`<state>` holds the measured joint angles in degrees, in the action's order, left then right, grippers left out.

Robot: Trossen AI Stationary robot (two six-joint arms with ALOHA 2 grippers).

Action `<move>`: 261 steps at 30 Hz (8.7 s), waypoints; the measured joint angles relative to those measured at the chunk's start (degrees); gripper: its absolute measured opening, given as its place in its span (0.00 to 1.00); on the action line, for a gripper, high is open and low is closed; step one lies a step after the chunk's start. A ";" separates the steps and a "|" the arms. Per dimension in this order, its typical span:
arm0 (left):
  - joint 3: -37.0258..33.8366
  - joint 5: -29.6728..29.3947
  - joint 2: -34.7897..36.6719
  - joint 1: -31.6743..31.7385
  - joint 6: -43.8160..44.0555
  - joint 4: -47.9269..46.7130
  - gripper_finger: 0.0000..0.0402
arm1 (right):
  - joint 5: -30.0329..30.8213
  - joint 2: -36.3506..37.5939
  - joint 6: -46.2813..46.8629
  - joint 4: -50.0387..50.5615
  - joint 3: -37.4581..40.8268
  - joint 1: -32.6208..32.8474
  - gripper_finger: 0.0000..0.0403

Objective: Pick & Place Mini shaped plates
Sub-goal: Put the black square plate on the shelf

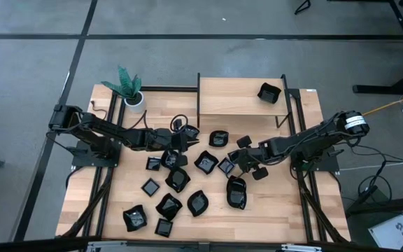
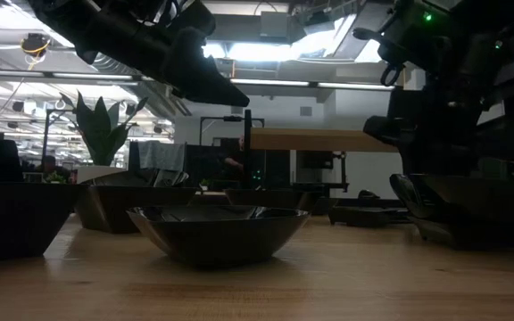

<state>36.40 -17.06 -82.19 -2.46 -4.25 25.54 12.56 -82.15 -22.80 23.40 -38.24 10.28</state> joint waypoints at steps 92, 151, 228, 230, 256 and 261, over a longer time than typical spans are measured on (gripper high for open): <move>34.82 9.05 -32.94 3.44 -6.76 -18.40 0.15 | 1.10 9.60 34.19 -1.61 8.43 -1.80 0.04; 49.64 10.18 -43.98 3.41 -4.46 -33.03 0.01 | 5.88 4.90 33.06 -11.23 10.43 -3.08 0.33; 49.48 13.09 -45.59 3.51 -3.91 -30.12 0.01 | -6.25 0.04 23.73 -14.08 6.56 -7.91 0.32; 49.48 12.56 -45.46 3.47 -3.92 -30.13 0.01 | -6.23 0.04 23.77 -14.08 6.54 -7.91 0.32; 51.39 11.50 -43.59 3.18 -3.43 -32.18 0.00 | -6.10 3.93 25.31 -10.32 5.37 -7.93 0.32; 51.54 12.47 -42.87 2.11 -3.30 -30.54 0.01 | -3.31 4.11 22.75 -11.41 2.77 -8.12 0.32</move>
<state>87.94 -4.59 -125.06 -0.35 -7.55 -5.00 9.25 -78.04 -0.05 11.98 -35.47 2.16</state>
